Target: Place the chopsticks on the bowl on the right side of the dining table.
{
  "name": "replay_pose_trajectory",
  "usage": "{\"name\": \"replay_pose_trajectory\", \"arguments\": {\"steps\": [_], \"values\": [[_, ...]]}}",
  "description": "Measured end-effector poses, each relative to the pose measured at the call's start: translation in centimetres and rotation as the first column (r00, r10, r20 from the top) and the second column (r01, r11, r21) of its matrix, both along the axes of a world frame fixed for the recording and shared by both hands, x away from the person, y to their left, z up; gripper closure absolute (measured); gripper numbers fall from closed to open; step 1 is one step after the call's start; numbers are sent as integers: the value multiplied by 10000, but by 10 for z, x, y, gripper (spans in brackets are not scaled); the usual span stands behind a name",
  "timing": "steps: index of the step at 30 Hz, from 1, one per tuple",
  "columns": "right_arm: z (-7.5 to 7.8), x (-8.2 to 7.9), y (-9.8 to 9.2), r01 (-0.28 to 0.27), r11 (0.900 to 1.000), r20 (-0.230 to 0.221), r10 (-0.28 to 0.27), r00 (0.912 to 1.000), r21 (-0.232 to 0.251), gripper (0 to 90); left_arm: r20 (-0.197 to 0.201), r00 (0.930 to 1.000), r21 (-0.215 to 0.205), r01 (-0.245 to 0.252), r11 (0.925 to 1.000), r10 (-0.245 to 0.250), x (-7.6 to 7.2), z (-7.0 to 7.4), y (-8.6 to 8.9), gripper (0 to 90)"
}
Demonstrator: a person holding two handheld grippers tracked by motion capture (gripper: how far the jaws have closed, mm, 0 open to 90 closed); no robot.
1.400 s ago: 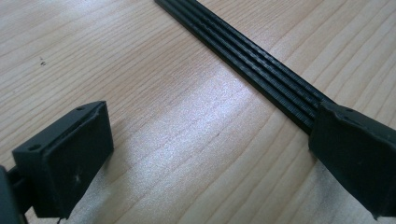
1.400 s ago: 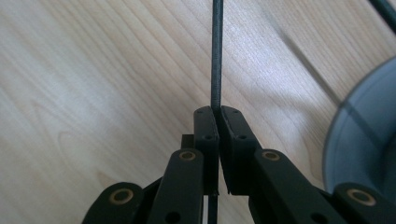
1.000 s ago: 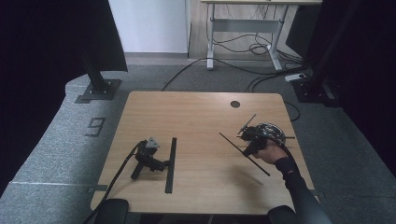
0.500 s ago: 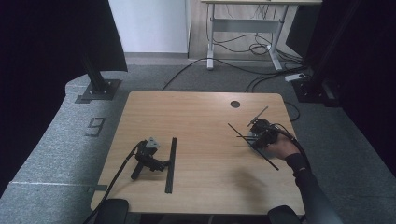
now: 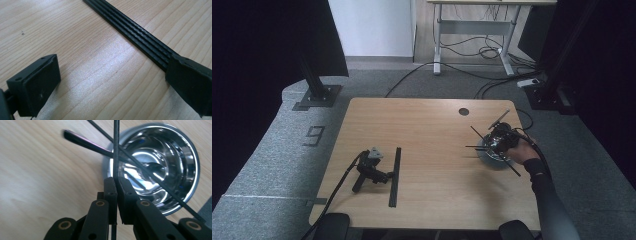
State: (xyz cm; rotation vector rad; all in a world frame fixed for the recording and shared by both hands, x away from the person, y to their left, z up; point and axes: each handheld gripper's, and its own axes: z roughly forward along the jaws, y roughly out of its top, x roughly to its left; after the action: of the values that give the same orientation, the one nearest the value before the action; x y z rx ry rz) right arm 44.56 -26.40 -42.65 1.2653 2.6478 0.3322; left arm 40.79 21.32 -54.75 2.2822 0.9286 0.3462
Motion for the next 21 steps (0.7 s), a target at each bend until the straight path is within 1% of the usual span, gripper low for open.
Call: {"name": "replay_pose_trajectory", "arguments": {"steps": [3,4,5,8,11,15,19,21], "values": [[-9,6,-5,103,9999,4,-103,9999,-92,854,-1,10000,-5,-1,10000,1,0,0,0,0],[-9,6,-5,103,9999,4,-103,9999,-92,854,-1,10000,-4,-2,10000,2,0,0,0,0],[-14,8,-7,159,9998,-24,-160,9999,-141,854,0,10000,-8,-4,10000,4,0,0,0,0],[-18,10,-8,197,9998,-41,-197,9998,-92,854,-5,10000,-43,-34,10000,34,0,0,0,0],[-26,13,-12,276,9996,-27,-276,9996,-55,853,2,10000,-36,-23,10000,23,0,0,0,0],[-30,13,-13,311,9995,58,-311,9995,-79,853,3,10000,-38,-26,10000,26,0,0,0,0],[-37,15,-16,387,9992,132,-387,9992,41,852,3,10000,-36,-24,10000,24,0,0,0,0],[-37,15,-17,384,9993,139,-384,9992,41,852,3,10000,-38,-25,10000,25,0,0,0,0]]}}
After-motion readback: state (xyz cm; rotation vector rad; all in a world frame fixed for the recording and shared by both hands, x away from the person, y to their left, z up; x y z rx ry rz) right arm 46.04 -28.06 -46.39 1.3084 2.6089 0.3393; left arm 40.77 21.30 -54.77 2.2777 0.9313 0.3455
